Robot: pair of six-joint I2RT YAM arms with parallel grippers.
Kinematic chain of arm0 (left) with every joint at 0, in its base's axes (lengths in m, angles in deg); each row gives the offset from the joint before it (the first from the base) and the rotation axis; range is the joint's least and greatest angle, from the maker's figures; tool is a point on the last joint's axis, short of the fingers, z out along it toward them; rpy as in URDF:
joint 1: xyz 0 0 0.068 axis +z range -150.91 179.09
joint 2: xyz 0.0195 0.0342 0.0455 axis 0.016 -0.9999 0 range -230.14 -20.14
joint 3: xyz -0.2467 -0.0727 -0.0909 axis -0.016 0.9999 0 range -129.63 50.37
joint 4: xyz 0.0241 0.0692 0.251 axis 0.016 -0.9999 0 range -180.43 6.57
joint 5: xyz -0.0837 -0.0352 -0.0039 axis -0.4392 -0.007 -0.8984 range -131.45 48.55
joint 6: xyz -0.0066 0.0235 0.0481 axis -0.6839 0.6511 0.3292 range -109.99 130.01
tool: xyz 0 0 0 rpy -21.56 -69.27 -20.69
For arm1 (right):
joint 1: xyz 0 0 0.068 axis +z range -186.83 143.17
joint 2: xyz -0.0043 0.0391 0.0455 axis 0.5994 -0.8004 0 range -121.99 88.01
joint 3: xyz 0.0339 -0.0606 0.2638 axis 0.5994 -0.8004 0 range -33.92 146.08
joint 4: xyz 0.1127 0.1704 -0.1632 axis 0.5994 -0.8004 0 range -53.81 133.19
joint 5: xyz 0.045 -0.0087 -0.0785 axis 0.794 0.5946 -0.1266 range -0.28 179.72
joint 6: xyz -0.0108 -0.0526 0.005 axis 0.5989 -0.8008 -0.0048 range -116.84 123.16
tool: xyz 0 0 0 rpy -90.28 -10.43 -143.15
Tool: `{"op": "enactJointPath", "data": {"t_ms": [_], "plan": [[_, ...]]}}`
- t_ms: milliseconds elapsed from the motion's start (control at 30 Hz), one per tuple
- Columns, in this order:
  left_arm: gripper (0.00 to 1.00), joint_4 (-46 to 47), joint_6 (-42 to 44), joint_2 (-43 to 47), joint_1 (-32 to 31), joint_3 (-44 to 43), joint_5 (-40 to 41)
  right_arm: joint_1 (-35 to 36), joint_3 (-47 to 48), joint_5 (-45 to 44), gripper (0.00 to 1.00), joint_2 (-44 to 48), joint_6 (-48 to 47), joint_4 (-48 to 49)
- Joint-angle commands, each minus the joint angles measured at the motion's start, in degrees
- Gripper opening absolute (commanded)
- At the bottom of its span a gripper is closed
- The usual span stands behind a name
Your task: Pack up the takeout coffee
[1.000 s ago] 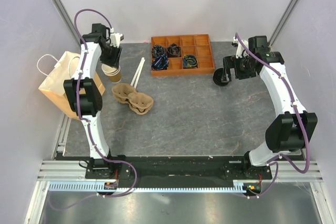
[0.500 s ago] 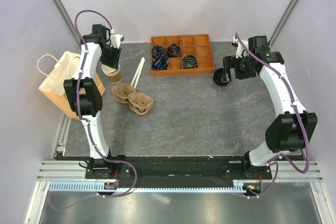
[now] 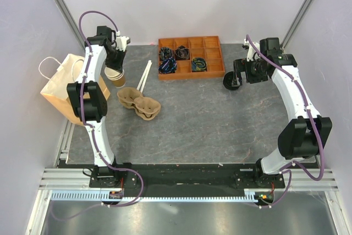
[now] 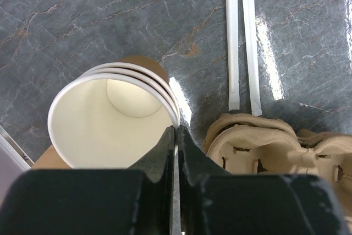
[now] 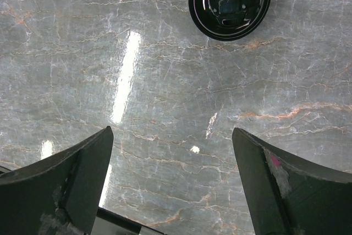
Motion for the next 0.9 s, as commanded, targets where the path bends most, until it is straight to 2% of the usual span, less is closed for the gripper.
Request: {"op": "enactJointPath", "data": {"t_ms": [0,400,867], "plan": [[0.02,0.9,2.2,0.8,0.0,0.6,-0.2,0.0,2.4,0.1,0.98,-0.5,-0.5,0.4],[0.02,-0.2,5.0,5.1,-0.3,-2.9,4.3,0.0,2.4,0.6,0.98,-0.2,-0.4,0.4],[0.02,-0.7,7.5,8.0,-0.8,-2.6,6.7,0.0,2.5,1.6,0.98,0.0,-0.4,0.4]]}}
